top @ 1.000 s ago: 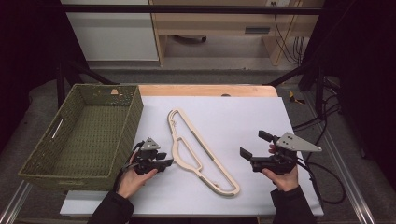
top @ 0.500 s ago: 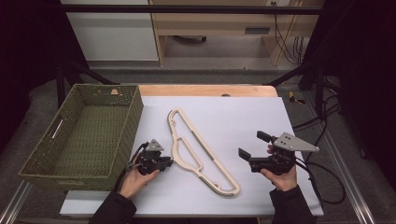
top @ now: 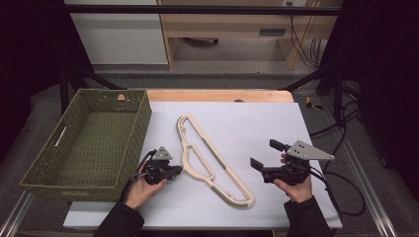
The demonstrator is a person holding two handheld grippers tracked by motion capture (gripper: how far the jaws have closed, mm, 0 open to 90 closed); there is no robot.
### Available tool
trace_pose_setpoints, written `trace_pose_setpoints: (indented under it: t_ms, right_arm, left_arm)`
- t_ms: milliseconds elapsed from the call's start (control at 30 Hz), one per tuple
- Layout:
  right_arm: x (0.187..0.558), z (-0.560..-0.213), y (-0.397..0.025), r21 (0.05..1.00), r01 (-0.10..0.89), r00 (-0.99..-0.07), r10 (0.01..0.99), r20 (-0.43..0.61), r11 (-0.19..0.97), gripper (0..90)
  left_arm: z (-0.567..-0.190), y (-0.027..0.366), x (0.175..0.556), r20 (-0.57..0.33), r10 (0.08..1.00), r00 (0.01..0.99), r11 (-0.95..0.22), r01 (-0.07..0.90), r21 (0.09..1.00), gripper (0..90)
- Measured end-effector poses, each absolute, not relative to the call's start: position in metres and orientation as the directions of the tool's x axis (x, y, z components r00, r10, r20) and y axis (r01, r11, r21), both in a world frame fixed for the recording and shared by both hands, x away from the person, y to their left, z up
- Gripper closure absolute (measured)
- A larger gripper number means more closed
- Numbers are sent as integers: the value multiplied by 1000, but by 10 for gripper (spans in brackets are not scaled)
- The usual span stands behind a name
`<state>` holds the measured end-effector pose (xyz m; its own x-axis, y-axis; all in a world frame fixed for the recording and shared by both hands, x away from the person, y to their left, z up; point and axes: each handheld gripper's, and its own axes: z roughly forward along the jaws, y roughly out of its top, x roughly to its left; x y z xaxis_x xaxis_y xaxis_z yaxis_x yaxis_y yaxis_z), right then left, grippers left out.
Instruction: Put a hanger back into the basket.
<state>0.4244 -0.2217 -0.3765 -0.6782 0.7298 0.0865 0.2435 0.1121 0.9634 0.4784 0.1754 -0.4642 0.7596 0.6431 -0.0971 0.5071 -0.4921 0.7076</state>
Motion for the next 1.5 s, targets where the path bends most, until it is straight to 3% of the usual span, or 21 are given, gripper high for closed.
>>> trace_pose_setpoints:
  t_ms: [400, 1067, 1500]
  right_arm:
    - [427, -383, -200, 954, 257, -708, 702, 76, 156, 84]
    - [439, -396, -114, 914, 279, -783, 620, 40, 293, 128]
    - [450, -417, -73, 864, 312, -809, 587, 24, 395, 221]
  left_arm:
    - [-449, 172, 471, -63, 654, 754, -503, 496, 708, 885]
    - [-423, 158, 453, -23, 685, 729, -528, 518, 673, 886]
    - [-410, 151, 443, 5, 684, 729, -547, 508, 666, 886]
